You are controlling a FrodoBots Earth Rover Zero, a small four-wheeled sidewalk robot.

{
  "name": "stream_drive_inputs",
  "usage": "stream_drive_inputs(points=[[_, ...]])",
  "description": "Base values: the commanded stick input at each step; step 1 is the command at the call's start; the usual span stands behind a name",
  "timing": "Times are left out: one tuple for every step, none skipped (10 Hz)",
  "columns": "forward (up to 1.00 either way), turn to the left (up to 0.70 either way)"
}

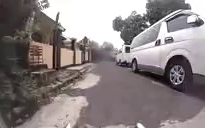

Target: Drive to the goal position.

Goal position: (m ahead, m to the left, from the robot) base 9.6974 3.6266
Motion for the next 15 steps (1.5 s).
stream_drive_inputs(points=[[0.70,0.00],[0.70,0.00],[0.70,0.00],[0.70,0.00],[0.70,0.00],[0.70,0.00],[0.70,0.00],[0.70,0.00],[0.70,0.00],[0.70,0.00],[0.70,0.00],[0.70,0.00],[0.70,0.00],[0.70,0.00],[0.70,0.00]])
